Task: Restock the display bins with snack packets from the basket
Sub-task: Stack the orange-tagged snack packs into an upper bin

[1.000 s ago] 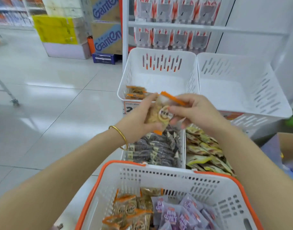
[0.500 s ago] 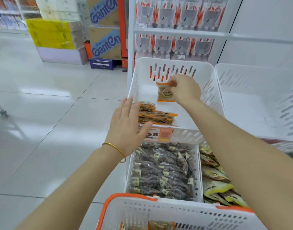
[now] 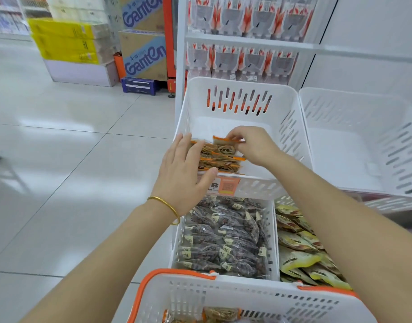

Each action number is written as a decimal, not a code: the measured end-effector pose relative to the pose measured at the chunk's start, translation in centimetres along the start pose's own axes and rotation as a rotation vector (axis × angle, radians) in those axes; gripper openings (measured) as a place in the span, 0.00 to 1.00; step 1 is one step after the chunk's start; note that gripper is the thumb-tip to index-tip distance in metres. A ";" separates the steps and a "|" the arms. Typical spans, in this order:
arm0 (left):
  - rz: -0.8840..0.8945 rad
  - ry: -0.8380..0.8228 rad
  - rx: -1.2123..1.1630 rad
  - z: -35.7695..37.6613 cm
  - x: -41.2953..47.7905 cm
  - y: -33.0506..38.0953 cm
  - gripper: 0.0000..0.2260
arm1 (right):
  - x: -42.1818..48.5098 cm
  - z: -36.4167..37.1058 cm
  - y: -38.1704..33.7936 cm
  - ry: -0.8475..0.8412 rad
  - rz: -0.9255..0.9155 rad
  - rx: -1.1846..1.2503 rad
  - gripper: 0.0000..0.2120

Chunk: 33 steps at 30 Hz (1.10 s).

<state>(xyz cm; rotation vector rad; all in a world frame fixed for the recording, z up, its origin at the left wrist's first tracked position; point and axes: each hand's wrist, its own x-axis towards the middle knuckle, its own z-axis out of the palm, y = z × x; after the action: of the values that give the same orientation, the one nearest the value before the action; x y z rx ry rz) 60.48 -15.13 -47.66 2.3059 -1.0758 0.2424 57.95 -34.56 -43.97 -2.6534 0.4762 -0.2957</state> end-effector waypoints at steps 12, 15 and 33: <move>-0.005 -0.019 -0.039 -0.2 -0.4 0.0 0.31 | -1.2 -0.6 -1.1 -0.143 0.467 0.649 0.26; 0.002 -0.018 -0.015 -0.1 -0.5 0.0 0.32 | -1.3 -0.2 -1.2 -0.222 0.447 0.655 0.34; 0.177 -0.296 0.111 -0.1 -18.5 7.5 0.25 | -28.4 0.3 0.3 -0.074 0.327 0.946 0.15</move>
<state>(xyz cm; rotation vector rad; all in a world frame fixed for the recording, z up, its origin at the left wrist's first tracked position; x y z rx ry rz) 42.68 -7.02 -51.59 2.3971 -1.4499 0.0282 31.92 -24.11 -48.11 -1.6367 0.5569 -0.2361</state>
